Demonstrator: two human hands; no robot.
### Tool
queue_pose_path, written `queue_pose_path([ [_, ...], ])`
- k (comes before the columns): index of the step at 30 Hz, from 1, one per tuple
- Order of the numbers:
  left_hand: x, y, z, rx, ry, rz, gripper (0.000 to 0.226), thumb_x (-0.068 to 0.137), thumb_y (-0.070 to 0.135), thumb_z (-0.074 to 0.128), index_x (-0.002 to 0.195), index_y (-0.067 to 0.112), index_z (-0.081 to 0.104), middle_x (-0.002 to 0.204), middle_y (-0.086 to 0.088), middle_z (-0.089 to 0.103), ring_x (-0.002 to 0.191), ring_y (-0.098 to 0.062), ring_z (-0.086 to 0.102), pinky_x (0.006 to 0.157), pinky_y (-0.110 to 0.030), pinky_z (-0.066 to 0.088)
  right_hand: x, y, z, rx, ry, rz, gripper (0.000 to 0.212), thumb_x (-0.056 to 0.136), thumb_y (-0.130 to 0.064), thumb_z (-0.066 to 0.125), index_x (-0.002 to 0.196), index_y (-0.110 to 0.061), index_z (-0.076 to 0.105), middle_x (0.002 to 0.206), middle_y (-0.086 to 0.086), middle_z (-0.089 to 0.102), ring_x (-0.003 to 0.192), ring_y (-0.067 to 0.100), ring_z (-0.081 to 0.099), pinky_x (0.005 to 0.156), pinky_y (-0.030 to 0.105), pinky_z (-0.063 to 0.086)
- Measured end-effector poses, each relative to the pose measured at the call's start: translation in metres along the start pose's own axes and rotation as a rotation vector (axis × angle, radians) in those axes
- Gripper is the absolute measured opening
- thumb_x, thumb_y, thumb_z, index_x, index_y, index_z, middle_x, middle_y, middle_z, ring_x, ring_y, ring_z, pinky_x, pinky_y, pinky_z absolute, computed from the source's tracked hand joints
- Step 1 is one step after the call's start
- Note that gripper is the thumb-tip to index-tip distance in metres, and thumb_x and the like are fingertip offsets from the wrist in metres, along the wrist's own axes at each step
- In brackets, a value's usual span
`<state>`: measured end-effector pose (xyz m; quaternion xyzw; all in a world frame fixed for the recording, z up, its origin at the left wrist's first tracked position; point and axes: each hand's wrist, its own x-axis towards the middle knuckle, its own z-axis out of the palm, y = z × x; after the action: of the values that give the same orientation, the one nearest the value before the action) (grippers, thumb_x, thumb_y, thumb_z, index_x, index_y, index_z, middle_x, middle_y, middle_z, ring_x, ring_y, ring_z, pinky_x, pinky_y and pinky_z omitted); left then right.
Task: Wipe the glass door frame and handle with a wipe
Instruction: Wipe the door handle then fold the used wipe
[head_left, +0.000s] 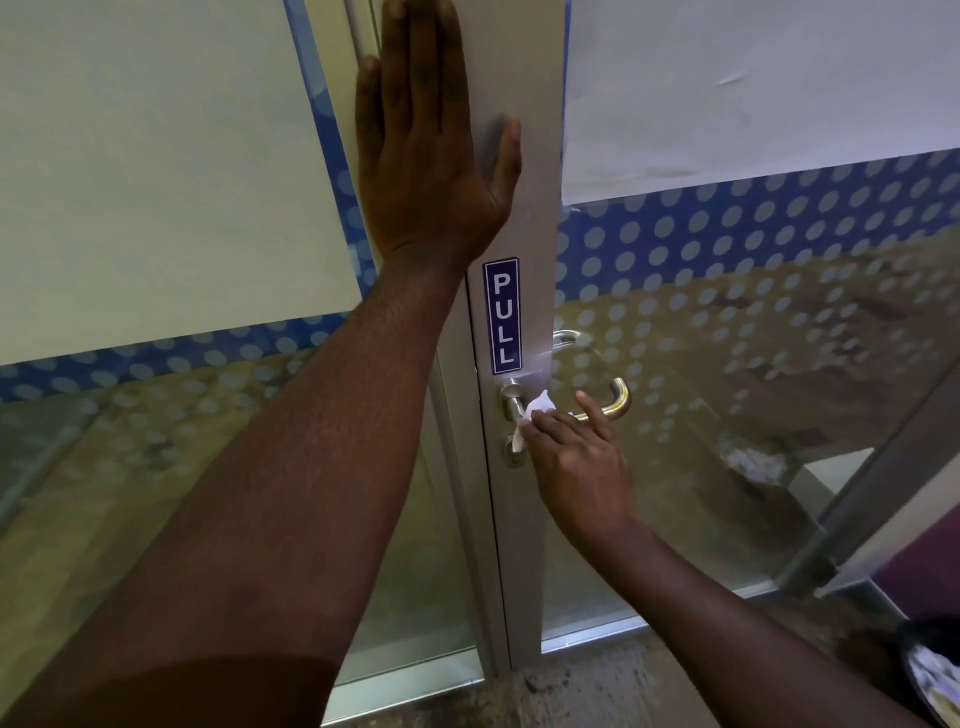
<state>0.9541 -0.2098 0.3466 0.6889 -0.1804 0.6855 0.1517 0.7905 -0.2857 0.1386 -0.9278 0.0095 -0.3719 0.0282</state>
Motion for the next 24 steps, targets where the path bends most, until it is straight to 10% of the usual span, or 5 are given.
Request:
queue_pose_path([
  [5, 0.001, 0.0, -0.003, 0.038, -0.026, 0.004, 0.073, 0.101, 0.059, 0.036, 0.145, 0.001, 0.044, 0.151, -0.019, 0.044, 0.142, -0.033, 0.039, 0.119, -0.027, -0.007, 0.005, -0.012, 0.004, 0.074, 0.015, 0.105, 0.006, 0.08, -0.009, 0.072, 0.084, -0.012, 0.071, 0.085, 0.002, 0.07, 0.086, 0.022, 0.065, 0.112, 0.037, 0.026],
  [11, 0.001, 0.001, -0.006, 0.041, -0.047, -0.007, 0.074, 0.101, 0.06, 0.034, 0.146, 0.002, 0.043, 0.151, -0.019, 0.043, 0.143, -0.033, 0.038, 0.118, -0.026, -0.008, 0.005, -0.018, 0.002, -0.019, -0.112, 0.243, 0.049, 0.082, -0.001, 0.063, 0.131, -0.005, 0.055, 0.099, 0.01, 0.063, 0.099, 0.028, 0.059, 0.113, 0.044, 0.026],
  [18, 0.002, 0.002, -0.009, 0.045, -0.07, 0.007, 0.074, 0.101, 0.06, 0.031, 0.148, 0.003, 0.04, 0.154, -0.019, 0.04, 0.145, -0.032, 0.035, 0.118, -0.026, -0.01, 0.018, -0.035, 0.007, -0.1, -0.237, 0.212, 0.051, 0.095, -0.006, 0.039, 0.145, 0.002, 0.034, 0.141, 0.017, 0.05, 0.133, 0.025, 0.044, 0.117, 0.033, -0.012],
  [24, 0.003, 0.002, -0.012, 0.036, -0.071, 0.013, 0.075, 0.102, 0.059, 0.031, 0.148, 0.001, 0.04, 0.154, -0.021, 0.039, 0.144, -0.035, 0.035, 0.121, -0.038, 0.015, 0.02, -0.034, 0.005, -0.179, -0.301, 0.081, 0.054, 0.095, -0.005, 0.041, 0.145, 0.009, 0.028, 0.146, 0.026, 0.041, 0.138, 0.029, 0.039, 0.117, 0.036, -0.009],
])
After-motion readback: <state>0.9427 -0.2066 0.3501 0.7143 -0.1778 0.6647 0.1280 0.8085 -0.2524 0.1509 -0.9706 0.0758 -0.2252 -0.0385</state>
